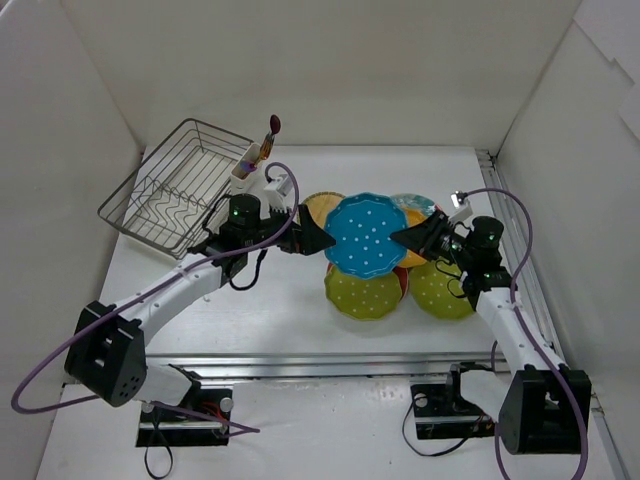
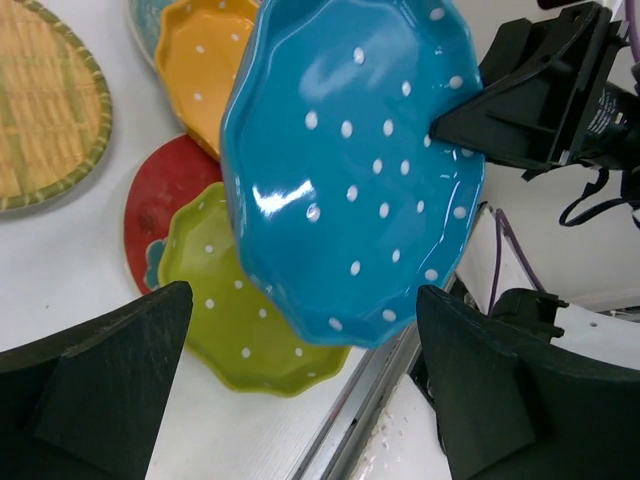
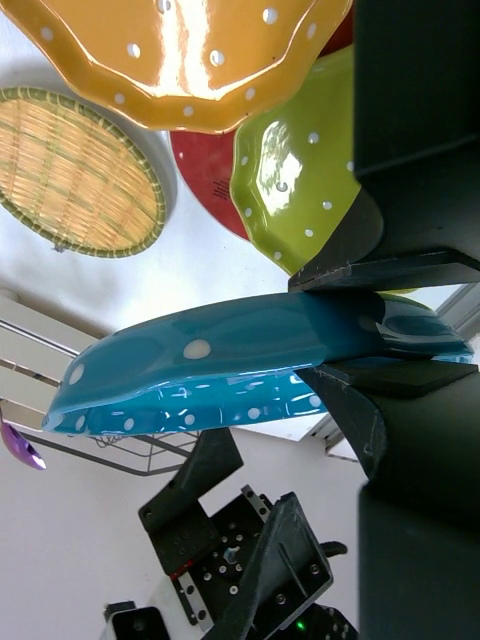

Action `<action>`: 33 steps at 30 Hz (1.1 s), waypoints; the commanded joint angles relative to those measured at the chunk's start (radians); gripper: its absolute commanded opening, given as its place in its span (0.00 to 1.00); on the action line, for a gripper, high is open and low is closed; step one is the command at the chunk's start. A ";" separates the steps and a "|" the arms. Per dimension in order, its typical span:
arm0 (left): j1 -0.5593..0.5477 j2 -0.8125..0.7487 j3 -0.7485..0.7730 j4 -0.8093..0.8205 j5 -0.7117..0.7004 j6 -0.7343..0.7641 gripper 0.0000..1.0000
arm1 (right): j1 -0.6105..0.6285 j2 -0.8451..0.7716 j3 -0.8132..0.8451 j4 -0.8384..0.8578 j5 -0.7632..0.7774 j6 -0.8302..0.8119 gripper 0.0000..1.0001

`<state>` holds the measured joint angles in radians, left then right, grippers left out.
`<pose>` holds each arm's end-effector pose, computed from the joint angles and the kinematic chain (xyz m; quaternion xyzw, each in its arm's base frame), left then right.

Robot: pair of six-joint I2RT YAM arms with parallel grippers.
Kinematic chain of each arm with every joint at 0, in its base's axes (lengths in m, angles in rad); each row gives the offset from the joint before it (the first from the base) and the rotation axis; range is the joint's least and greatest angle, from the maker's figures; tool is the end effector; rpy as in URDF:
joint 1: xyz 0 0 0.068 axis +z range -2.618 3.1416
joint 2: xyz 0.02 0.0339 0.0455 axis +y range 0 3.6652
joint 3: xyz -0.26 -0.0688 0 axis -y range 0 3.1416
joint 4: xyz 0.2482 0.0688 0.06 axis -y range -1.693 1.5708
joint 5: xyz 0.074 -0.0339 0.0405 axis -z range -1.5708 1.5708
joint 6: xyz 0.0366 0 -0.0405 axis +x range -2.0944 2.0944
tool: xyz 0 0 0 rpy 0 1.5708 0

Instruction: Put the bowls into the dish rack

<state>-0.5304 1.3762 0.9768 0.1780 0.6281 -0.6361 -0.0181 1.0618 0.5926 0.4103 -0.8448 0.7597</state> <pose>0.2676 -0.1819 0.3046 0.1535 0.7519 -0.5285 0.3630 0.2404 0.0230 0.2760 -0.0086 0.7207 0.5047 0.4751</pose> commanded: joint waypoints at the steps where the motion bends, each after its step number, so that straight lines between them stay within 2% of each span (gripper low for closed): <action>1: -0.020 0.013 0.077 0.147 0.027 -0.057 0.89 | 0.015 -0.054 0.073 0.206 -0.074 0.053 0.00; 4: -0.020 0.049 0.079 0.190 0.059 -0.100 0.86 | 0.007 -0.059 0.069 0.211 -0.074 0.059 0.00; 5: -0.020 0.056 0.079 0.205 0.080 -0.111 0.85 | 0.045 -0.060 0.067 0.217 -0.079 0.061 0.00; 9: -0.020 0.089 0.077 0.255 0.104 -0.140 0.72 | 0.059 -0.075 0.067 0.222 -0.080 0.059 0.00; 14: -0.039 0.099 0.079 0.273 0.124 -0.146 0.63 | 0.058 -0.085 0.065 0.223 -0.083 0.059 0.00; 20: -0.039 0.098 0.069 0.297 0.170 -0.155 0.43 | 0.061 -0.080 0.061 0.226 -0.085 0.058 0.00; 25: -0.039 0.106 0.069 0.318 0.215 -0.162 0.37 | 0.060 -0.072 0.059 0.231 -0.086 0.053 0.00; 33: -0.048 0.116 0.082 0.308 0.240 -0.148 0.40 | 0.067 -0.071 0.067 0.239 -0.099 0.058 0.00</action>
<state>-0.5480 1.5093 1.0035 0.3649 0.7643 -0.7780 0.0330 1.0225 0.5926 0.4614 -0.8803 0.7712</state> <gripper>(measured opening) 0.394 0.235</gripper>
